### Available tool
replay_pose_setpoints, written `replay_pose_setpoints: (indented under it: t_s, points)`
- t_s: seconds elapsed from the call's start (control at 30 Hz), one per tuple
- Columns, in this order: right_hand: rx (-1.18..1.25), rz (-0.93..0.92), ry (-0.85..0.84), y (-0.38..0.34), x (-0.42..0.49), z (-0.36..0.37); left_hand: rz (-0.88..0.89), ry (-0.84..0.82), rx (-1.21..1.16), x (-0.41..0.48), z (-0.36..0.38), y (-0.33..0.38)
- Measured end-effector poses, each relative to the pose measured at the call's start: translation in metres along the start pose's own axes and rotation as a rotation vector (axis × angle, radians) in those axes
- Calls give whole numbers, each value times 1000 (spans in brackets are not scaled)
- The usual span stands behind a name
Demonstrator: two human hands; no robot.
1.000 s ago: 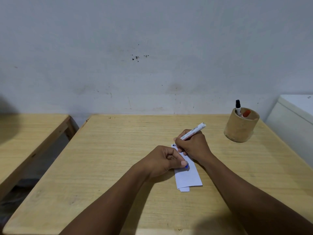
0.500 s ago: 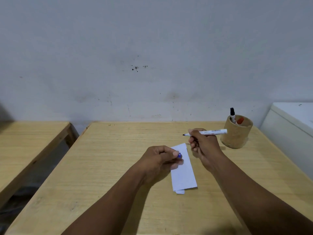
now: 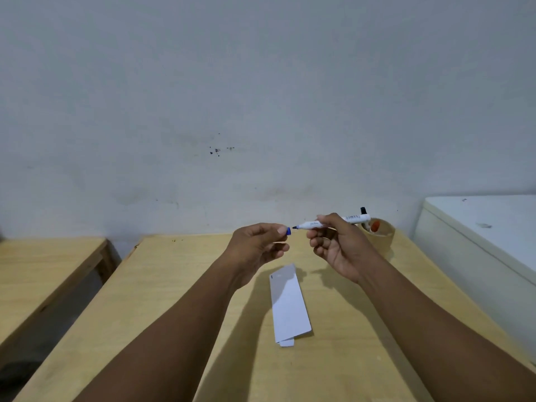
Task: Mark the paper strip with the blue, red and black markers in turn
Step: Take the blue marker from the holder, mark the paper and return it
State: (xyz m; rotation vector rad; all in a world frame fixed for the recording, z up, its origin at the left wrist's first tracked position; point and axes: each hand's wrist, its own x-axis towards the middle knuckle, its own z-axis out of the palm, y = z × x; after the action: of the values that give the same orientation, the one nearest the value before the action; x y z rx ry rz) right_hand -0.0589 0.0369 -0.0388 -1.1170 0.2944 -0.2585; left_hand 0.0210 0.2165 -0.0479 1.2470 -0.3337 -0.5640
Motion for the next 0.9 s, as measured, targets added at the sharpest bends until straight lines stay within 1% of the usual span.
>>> replay_pose_setpoints:
  t_s: [0.2, 0.37, 0.47, 0.53, 0.7, 0.73, 0.77, 0.9]
  points:
    - [-9, -39, -21, 1, -5, 0, 31, -28, 18, -1, 16, 2]
    - [121, -25, -37, -2, -5, -6, 90, -21, 53, 9, 32, 9]
    - [136, -43, -18, -9, -2, -12, 148, -22, 150, 18, 44, 16]
    - [84, -70, 38, -21, 1, -19, 204, -4, 234, 24, 55, 20]
    - [27, -201, 292, -59, 11, -56, 356, 30, 440, 46, 92, 38]
    - [-42, -231, 335, -66, 10, -65, 395, 36, 488, 52, 100, 42]
    - [-166, -253, 365, -74, 8, -73, 437, 40, 546, 58, 108, 45]
    - [-822, -341, 377, -93, -2, -104, 548, 39, 708, 78, 139, 50]
